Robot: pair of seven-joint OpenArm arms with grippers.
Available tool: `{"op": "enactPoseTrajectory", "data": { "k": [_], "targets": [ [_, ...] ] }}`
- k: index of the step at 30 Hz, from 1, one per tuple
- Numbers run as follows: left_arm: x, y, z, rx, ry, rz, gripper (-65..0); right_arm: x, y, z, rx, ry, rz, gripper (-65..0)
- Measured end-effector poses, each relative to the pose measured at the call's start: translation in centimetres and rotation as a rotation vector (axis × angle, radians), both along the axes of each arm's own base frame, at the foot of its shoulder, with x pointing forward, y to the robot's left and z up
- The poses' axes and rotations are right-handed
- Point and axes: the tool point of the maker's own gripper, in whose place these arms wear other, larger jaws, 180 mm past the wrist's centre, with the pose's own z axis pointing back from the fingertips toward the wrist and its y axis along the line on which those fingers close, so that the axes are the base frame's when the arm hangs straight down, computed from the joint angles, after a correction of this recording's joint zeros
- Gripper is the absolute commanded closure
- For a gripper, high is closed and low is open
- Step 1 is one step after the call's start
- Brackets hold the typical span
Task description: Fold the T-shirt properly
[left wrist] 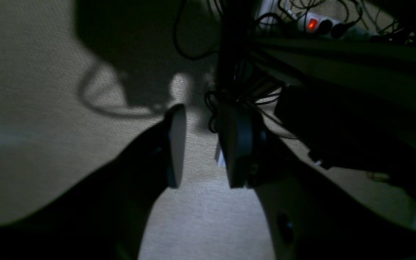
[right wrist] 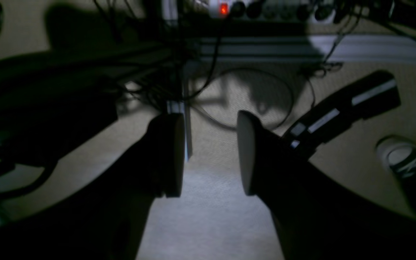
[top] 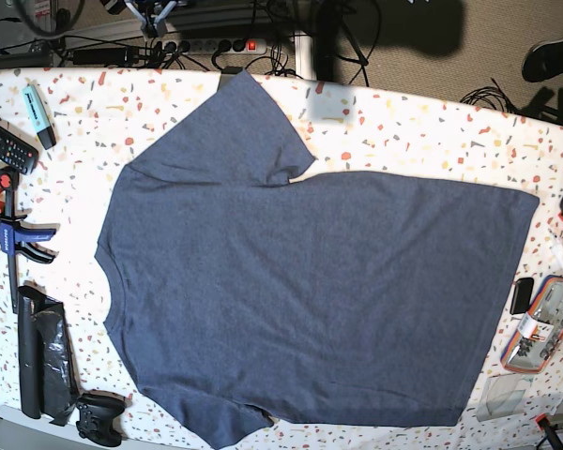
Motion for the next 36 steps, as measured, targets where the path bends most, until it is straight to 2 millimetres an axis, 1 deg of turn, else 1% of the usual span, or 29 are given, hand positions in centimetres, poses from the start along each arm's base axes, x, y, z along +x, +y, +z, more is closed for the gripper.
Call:
{"op": "enactPoseTrajectory", "data": {
  "k": [3, 5, 8, 9, 11, 13, 16, 20, 24, 27, 30, 33, 36],
  "targets": [
    [-0.8, 0.3, 0.6, 0.009, 0.001, -0.007, -19.1, 0.0, -0.1, 0.8, 0.003, -0.033, 0.016, -24.0],
    [-1.0, 0.6, 1.2, 0.019, -0.015, -0.011, -19.1, -0.6, 0.1, 1.6, 0.020, -0.048, 0.018, -24.0],
    [-0.5, 1.3, 2.3, 0.037, -0.046, -0.023, -19.1, -1.6, 1.0, 2.9, 0.074, -0.067, 0.046, -24.0],
    [-0.3, 1.5, 2.7, 0.043, -0.056, -0.029, -19.1, -1.8, 1.1, 3.3, 0.073, -0.074, 0.060, -24.0],
    [-0.2, 2.0, 3.7, 0.055, -0.074, -0.039, -19.1, -1.9, 1.1, 4.2, 0.066, -0.094, 0.082, -24.0],
    [-0.2, 2.3, 4.8, 0.067, -0.089, -0.051, -19.1, -1.4, 1.0, 5.2, 0.058, -0.128, 0.107, -24.0],
    [-0.1, 2.8, 6.7, 0.099, -0.120, -0.111, -19.1, -1.0, 1.2, 6.8, 0.049, -0.178, 0.146, -24.0],
    [0.2, 3.5, 9.3, 0.139, -0.160, -0.173, -19.1, -1.5, 0.5, 9.4, 0.026, -0.208, 0.218, -24.0],
    [0.7, 3.8, 11.9, 0.186, -0.183, -0.259, -19.1, -0.8, -0.4, 12.9, 0.028, -0.275, 0.250, -24.0],
    [1.6, 4.2, 13.8, 0.230, -0.202, -0.327, -19.1, -0.4, -0.7, 15.3, 0.020, -0.305, 0.330, -24.0],
    [3.2, 4.3, 16.1, 0.278, -0.255, -0.398, -19.1, -0.5, -0.7, 17.5, 0.012, -0.310, 0.428, -24.0],
    [4.7, 4.4, 18.5, 0.331, -0.294, -0.458, -19.1, 0.3, 0.0, 20.0, 0.021, -0.350, 0.523, -24.0],
    [6.6, 4.7, 21.0, 0.405, -0.327, -0.538, -19.2, 1.6, 1.0, 22.3, 0.031, -0.401, 0.620, -24.0]
  ]
}}
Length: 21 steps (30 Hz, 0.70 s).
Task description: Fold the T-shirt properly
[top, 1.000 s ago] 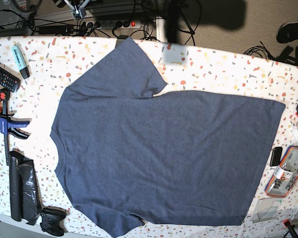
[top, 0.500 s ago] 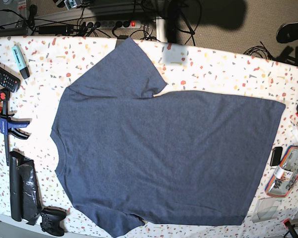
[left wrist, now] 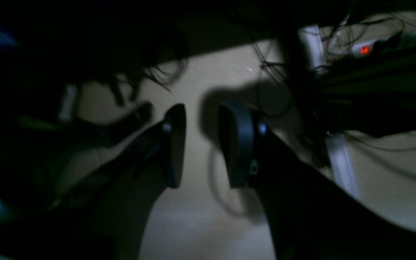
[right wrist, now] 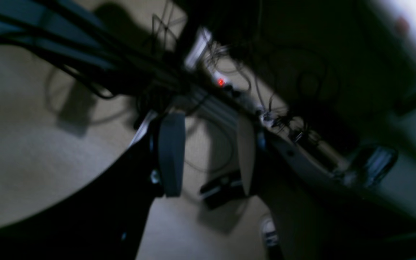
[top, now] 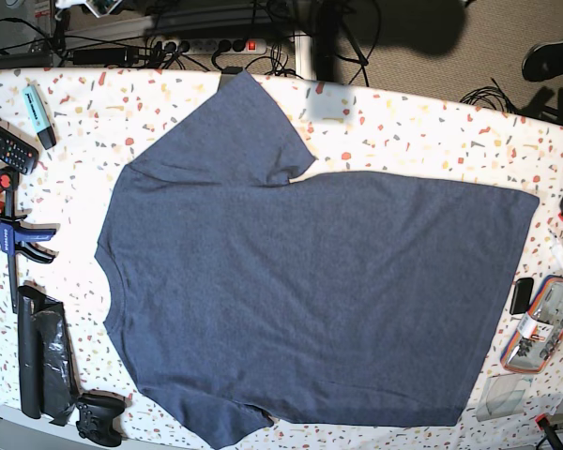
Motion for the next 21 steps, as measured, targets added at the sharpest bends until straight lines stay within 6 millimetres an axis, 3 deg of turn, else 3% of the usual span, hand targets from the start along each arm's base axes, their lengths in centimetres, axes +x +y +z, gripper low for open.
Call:
{"op": "enactPoseTrajectory", "data": {
  "k": [4, 9, 13, 17, 21],
  "targets": [
    [3.3, 0.5, 3.7, 0.102, -0.079, -0.060, -19.2, 1.5, 1.0, 1.9, -0.039, -0.028, 0.097, -24.0],
    [6.7, -0.2, 8.1, 0.241, -0.194, -0.257, -19.2, 3.6, 3.6, 4.7, -0.023, -0.109, 0.163, -24.0],
    [8.6, 0.4, 9.6, 0.305, -0.236, -0.390, -19.2, 4.9, 5.4, 7.0, -0.001, -0.181, 0.204, -24.0],
    [11.2, 2.2, 10.3, 0.403, -0.252, -0.472, -19.2, 6.5, 5.7, 8.5, -0.031, -0.246, 0.183, -24.0],
    [14.0, 2.7, 11.7, 0.465, -0.318, -0.562, -19.2, 7.2, 6.2, 9.4, -0.023, -0.285, 0.186, -24.0]
  ]
}}
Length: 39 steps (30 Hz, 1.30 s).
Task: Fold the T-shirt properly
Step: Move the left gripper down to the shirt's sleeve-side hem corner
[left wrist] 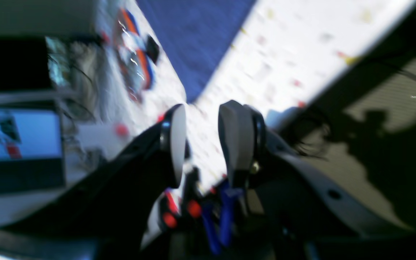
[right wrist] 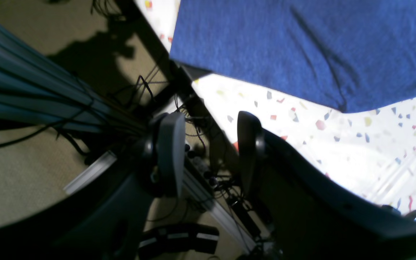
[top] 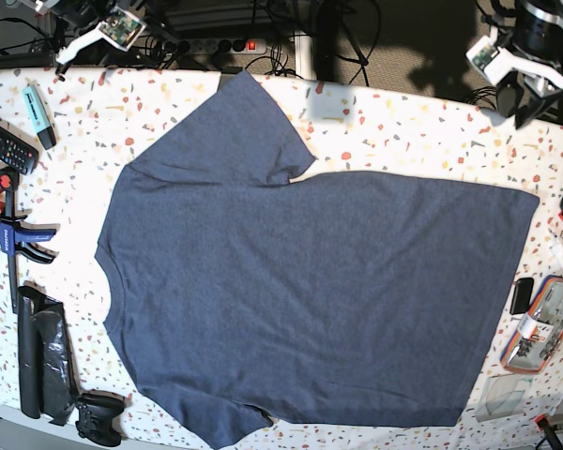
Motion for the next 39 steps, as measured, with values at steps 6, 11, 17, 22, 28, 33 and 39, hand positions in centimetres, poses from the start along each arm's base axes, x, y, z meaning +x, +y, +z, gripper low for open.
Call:
{"op": "enactPoseTrajectory", "data": {
  "k": [6, 11, 17, 22, 28, 33, 39],
  "targets": [
    [4.4, 2.9, -1.4, 0.028, -0.005, -0.070, -19.2, 0.7, -1.0, -0.1, -0.029, -0.019, -0.092, -24.0],
    [6.9, 6.1, -3.6, 0.070, 0.044, -0.115, -19.2, 0.8, -1.0, -0.2, -0.011, -0.025, -0.160, -24.0],
    [9.6, 8.1, -5.5, 0.076, 0.096, -0.118, -22.2, 2.0, -1.3, 0.2, -0.006, -0.065, -0.208, -24.0],
    [10.7, 7.1, -8.2, 0.080, 0.150, -0.141, -22.2, 2.6, -1.4, 0.4, -0.007, -0.085, -0.211, -24.0],
    [11.1, 6.3, -10.1, 0.144, 0.208, -0.195, -22.2, 2.7, -1.5, 0.4, -0.011, -0.086, -0.211, -24.0],
    [12.4, 6.1, -11.2, 0.127, 0.214, -0.191, -22.2, 2.6, -1.5, 0.3, -0.013, -0.081, -0.219, -24.0],
    [14.2, 8.8, -12.4, 0.249, 0.204, -0.162, -22.2, 2.5, -1.5, 0.1, -0.011, -0.075, -0.235, -24.0]
  ]
}}
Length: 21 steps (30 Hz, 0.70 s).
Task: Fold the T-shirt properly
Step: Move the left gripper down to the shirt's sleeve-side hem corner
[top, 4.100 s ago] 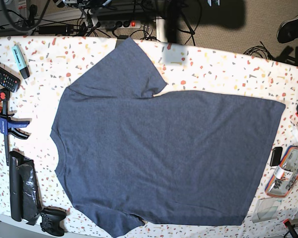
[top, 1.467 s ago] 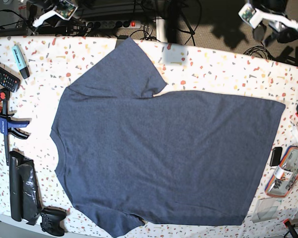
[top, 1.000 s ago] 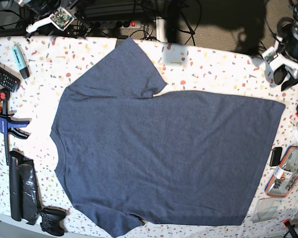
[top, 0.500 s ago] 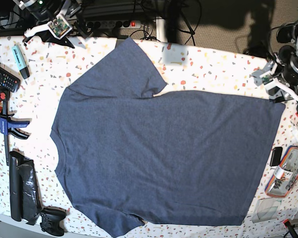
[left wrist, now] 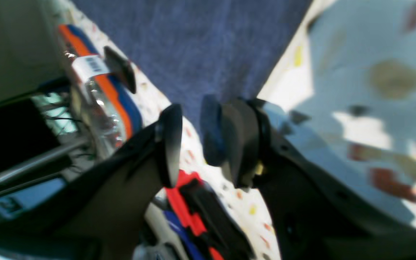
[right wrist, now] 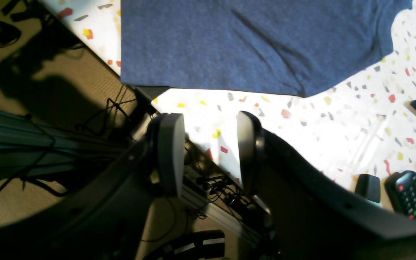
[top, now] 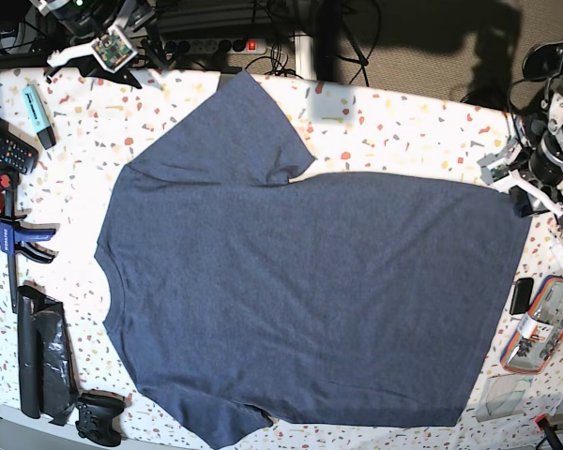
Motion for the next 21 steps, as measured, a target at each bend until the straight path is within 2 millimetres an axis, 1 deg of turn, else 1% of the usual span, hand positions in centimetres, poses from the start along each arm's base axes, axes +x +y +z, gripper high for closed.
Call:
{"op": "enactPoseTrajectory", "data": {
  "k": [4, 11, 12, 13, 16, 17, 21],
  "targets": [
    [0.4, 0.6, -0.8, 0.025, 0.023, 0.001, -22.0, -0.1, -0.1, -0.1, -0.007, 0.008, 0.000, -24.0],
    [1.4, 0.5, -1.8, 0.010, 0.021, 0.035, -21.6, -0.1, -0.2, -0.3, -0.014, 0.016, -0.003, -24.0],
    [1.3, 0.5, -1.9, 0.006, 0.029, 0.036, -20.3, -0.2, -0.3, -0.3, -0.017, 0.020, -0.005, -24.0],
    [1.3, 0.5, -2.0, 0.004, 0.041, 0.036, -17.3, -0.2, -0.3, -0.3, -0.017, 0.020, -0.005, -24.0],
    [0.3, 0.3, -2.9, -0.008, 0.134, 0.027, -3.0, -0.2, -0.3, -0.4, -0.019, 0.023, -0.005, -24.0],
    [0.0, 0.2, -3.1, -0.009, 0.154, 0.025, 0.0, -0.2, -0.3, -0.4, -0.021, 0.024, -0.005, -24.0],
    [-0.2, 0.3, -3.2, -0.008, 0.162, 0.027, 0.0, -0.2, -1.1, -0.7, -0.114, 0.011, 0.024, -24.2]
  ]
}}
